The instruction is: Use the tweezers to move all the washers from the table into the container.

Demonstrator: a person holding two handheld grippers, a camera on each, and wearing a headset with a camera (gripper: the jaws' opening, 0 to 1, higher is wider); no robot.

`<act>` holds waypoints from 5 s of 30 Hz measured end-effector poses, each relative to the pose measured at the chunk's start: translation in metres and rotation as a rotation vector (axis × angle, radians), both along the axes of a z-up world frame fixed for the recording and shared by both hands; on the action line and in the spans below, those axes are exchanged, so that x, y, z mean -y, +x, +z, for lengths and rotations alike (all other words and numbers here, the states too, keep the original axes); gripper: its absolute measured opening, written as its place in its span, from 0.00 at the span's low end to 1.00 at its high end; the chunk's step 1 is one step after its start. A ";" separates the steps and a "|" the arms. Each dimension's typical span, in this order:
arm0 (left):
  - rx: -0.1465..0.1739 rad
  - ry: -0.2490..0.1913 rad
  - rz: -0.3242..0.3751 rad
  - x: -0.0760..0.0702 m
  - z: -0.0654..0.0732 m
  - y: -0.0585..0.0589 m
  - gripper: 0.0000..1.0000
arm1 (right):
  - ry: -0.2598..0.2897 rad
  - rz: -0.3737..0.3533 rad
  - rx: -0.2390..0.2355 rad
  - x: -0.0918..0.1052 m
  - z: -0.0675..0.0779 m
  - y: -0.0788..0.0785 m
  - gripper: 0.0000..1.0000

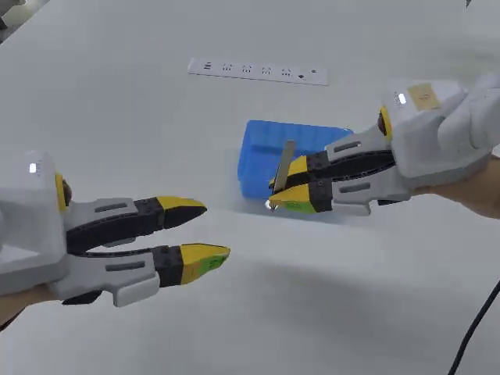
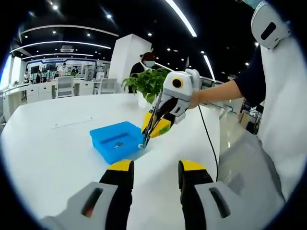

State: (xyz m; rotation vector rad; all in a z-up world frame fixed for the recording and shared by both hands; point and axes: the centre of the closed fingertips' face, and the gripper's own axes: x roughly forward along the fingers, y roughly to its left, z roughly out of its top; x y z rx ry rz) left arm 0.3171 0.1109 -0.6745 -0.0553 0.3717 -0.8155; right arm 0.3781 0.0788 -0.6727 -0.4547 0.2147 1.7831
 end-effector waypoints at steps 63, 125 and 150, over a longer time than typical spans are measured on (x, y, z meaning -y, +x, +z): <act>-0.096 0.017 0.095 0.001 -0.029 -0.001 0.99 | -0.107 -0.283 -0.013 0.004 -0.079 0.117 0.10; 0.281 0.225 -0.416 0.074 0.028 0.150 0.05 | -0.127 -0.193 0.065 0.011 -0.049 0.097 0.08; 0.368 0.310 -0.484 0.060 0.056 0.093 0.05 | -0.195 -0.112 0.234 0.035 -0.001 0.043 0.07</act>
